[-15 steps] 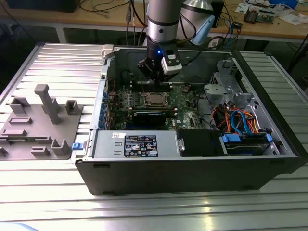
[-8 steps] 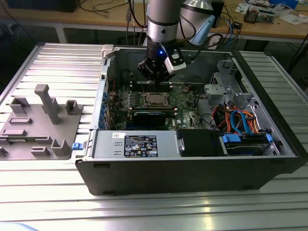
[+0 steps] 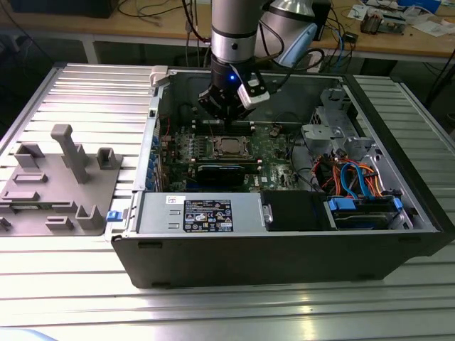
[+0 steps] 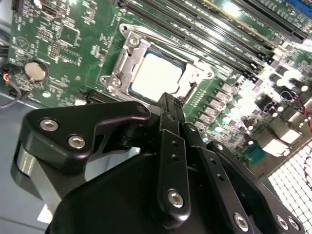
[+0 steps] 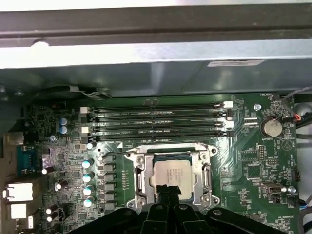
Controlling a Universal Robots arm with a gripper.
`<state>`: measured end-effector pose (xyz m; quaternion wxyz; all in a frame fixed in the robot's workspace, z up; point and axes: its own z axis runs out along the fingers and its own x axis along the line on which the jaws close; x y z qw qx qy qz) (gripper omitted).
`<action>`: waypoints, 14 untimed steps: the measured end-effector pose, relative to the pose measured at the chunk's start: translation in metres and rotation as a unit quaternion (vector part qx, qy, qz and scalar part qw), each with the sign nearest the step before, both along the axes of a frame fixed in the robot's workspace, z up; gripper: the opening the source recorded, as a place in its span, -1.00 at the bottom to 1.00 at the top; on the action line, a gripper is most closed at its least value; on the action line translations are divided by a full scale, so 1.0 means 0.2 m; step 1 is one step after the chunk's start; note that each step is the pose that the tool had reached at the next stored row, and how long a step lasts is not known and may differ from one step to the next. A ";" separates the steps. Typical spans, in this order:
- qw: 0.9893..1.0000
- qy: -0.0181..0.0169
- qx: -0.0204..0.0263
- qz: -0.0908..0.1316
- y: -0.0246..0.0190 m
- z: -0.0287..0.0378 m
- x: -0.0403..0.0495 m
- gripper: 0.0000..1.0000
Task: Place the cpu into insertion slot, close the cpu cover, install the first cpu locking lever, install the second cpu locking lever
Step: 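Install the first cpu locking lever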
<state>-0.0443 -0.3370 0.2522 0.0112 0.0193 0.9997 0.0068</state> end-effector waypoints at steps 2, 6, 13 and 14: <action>1.000 0.000 0.000 0.000 0.000 0.000 -0.031 -0.79; 1.000 0.000 0.000 0.001 0.000 0.000 -0.086 -0.79; 1.000 0.000 -0.005 0.001 0.002 0.000 -0.171 -0.79; 1.000 0.000 -0.005 0.001 0.002 0.000 -0.189 -0.79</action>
